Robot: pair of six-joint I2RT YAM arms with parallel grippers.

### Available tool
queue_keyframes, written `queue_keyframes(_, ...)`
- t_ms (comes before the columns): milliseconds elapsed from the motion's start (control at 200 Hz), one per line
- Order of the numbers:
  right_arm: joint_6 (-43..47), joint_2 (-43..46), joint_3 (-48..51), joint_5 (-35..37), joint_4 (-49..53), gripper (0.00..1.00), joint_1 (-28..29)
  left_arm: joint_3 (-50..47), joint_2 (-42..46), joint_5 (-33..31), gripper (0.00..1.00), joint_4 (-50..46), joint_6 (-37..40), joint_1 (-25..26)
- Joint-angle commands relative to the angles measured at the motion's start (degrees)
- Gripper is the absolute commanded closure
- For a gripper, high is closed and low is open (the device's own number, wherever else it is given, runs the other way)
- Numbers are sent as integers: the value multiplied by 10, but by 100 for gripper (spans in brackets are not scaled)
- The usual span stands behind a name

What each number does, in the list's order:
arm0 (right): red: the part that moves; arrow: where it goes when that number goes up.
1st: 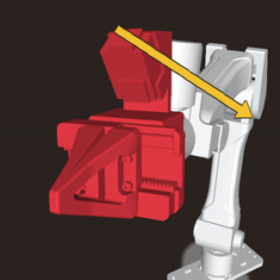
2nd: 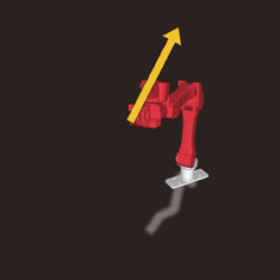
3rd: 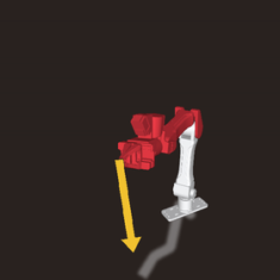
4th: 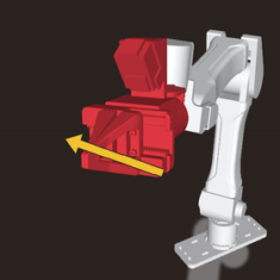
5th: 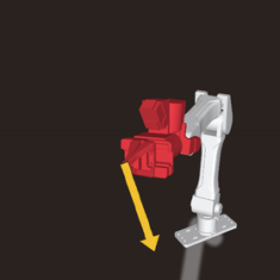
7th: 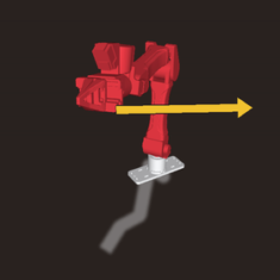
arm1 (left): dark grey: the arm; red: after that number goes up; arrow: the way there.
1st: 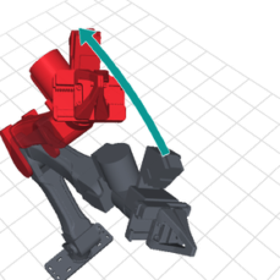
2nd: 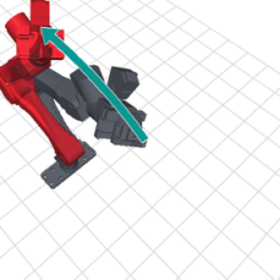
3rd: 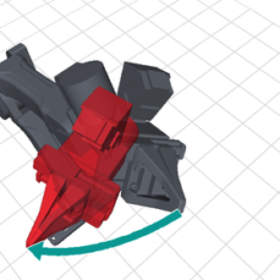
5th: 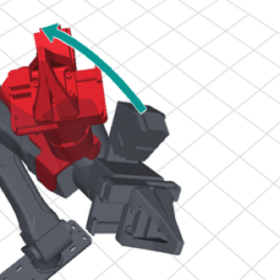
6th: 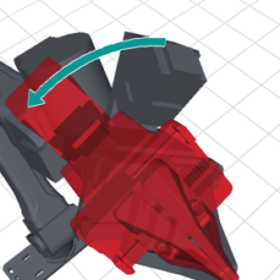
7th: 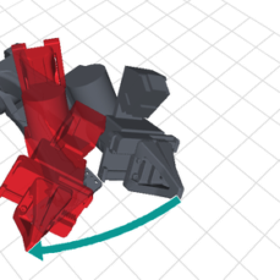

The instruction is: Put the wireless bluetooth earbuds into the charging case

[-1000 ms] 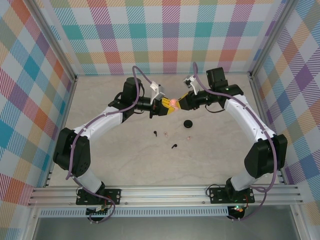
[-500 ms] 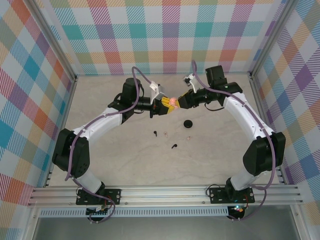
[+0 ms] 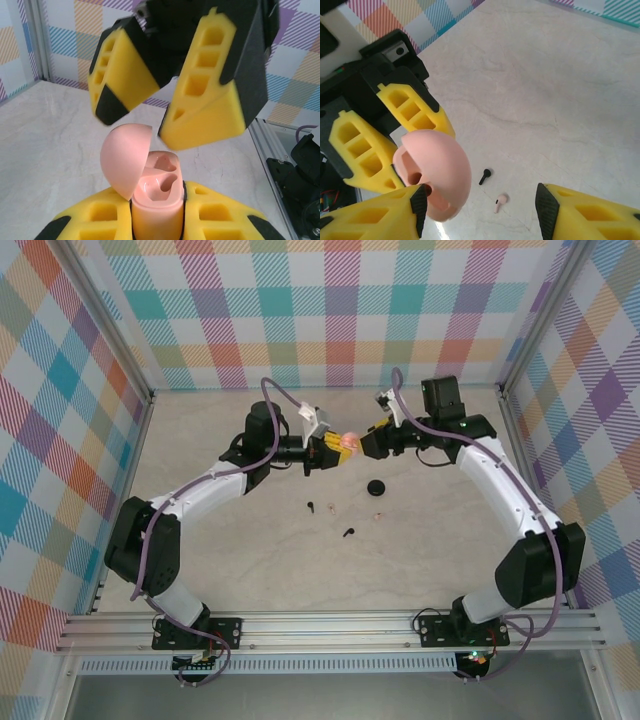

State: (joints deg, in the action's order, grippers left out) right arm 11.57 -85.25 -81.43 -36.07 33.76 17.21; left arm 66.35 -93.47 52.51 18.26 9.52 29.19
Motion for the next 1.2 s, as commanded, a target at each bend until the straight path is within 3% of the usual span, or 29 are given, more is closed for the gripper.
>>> queue_keyframes(0, -12, 26, 18, 23, -21, 38, -5, -18, -3, -8, 83, 55, -30, 5)
queue_keyframes(250, -18, 44, 49, 46, -8, 37, -7, -46, -5, -17, 83, 99, -61, 5)
queue_keyframes(455, 20, 46, 52, -23, 15, 37, -7, -42, -9, 28, 83, 96, -54, 5)
queue_keyframes(790, 64, -6, -7, -103, 66, 38, 4, 2, 0, 102, 83, -14, 19, 11)
queue_keyframes(980, 79, -30, -26, -100, 84, 38, 19, 20, 2, 113, 83, -52, 39, 13)
queue_keyframes(1085, 79, -32, -27, -92, 82, 41, 19, 24, 3, 118, 83, -67, 50, 14)
queue_keyframes(1195, 80, -33, -30, -103, 82, 51, 19, 30, 3, 122, 83, -83, 61, 16)
